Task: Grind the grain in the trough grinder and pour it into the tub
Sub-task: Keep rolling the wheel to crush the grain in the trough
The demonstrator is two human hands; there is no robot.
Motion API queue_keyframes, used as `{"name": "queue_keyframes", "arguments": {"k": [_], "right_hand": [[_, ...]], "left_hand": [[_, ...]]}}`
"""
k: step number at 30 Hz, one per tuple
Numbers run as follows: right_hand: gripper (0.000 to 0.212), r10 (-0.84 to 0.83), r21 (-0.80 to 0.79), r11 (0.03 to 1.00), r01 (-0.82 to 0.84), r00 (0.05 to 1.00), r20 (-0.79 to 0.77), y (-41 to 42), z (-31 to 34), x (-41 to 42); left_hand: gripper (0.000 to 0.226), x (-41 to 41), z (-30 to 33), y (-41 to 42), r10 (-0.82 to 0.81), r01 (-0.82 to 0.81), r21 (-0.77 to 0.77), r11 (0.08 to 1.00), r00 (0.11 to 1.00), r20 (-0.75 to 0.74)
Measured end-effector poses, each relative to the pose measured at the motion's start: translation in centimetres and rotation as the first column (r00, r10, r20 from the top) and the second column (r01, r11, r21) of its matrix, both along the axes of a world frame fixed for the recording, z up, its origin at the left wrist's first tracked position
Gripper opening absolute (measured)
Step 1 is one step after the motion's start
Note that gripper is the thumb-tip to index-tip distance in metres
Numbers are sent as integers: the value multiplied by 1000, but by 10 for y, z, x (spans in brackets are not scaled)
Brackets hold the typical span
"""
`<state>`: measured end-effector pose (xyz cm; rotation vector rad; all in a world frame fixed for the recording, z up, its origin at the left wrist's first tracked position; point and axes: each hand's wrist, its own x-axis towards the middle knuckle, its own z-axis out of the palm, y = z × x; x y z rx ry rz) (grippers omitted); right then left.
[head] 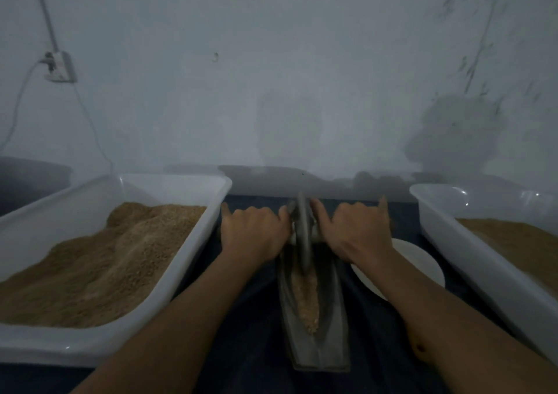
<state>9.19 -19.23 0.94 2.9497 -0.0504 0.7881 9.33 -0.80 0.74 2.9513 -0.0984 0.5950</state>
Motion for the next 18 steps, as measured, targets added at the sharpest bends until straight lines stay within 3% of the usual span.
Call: {"name": "queue_keyframes", "arguments": {"k": [4,12,15,18], "right_hand": [[89,30,26,999,-34,991,129,-12,-27,-22],[100,1,182,983,8,999,-52,-4,-6,-6],[98,7,128,992,-5,1000,-18,-7,-15,-16],[87,63,31,997,-67,990,126,-13,-30,-30]], "left_hand": [[92,-16,-23,3,14,-33,85,996,976,217],[91,-6,3,-8,7,-16,86,996,993,114],[91,-16,-5,-5,-18,0,110,994,987,159],[82,-28,-22,6,-72,42,110,993,955,287]]}}
